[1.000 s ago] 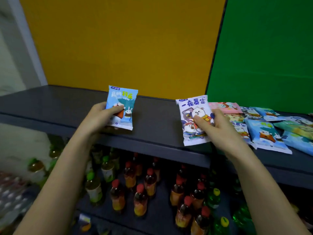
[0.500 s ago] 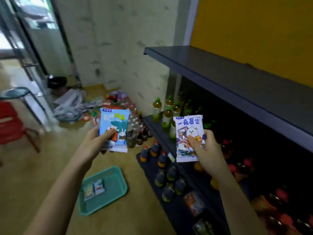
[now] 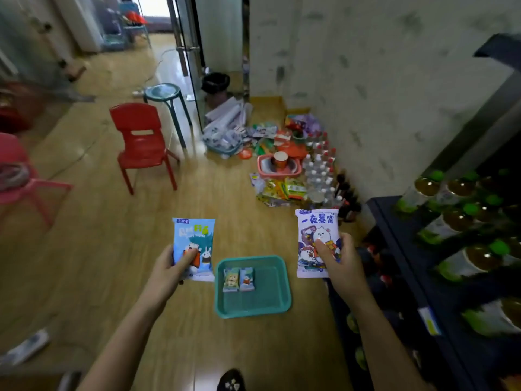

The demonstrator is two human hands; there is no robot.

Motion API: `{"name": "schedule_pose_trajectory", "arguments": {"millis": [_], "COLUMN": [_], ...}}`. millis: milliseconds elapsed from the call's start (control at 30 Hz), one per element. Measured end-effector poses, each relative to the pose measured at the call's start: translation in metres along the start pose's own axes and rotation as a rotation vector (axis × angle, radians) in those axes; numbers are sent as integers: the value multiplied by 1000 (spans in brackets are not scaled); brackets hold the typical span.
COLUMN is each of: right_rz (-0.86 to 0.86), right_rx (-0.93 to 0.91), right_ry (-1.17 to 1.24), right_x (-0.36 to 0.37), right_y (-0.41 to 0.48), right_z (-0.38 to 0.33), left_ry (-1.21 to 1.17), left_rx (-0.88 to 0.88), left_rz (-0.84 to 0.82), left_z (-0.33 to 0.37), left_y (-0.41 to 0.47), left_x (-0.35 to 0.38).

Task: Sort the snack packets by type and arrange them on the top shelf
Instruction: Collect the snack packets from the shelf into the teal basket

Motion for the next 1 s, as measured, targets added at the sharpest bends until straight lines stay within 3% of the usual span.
{"name": "schedule_pose_trajectory", "arguments": {"millis": [300, 467, 733, 867, 1000], "right_rz": [-103, -158, -187, -192, -214], "right_rx": [158, 261, 335, 339, 326], "right_ry": [-57, -49, -73, -144, -202], "right_x": [116, 205, 323, 352, 372], "right_y": [139, 255, 406, 457, 489], "right_z": [83, 240, 487, 566, 612], "left_ry": [-68, -53, 16, 126, 267], "left_rx": [-203, -271, -240, -206, -208], "left_rz": [24, 10, -47, -45, -55], "left_z": [-140, -312, -610, -710, -761], "left_y": [98, 148, 222, 251, 269], "left_x": [29, 79, 156, 183, 206]}}
Point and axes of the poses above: each hand's wrist, its own y-axis towards the middle knuckle, its own x-axis out of the palm, z = x × y, the point moved 7 cm from there along y, towards the middle knuckle, and after that the axes turned 13 degrees about x, right-handed, at the moved point
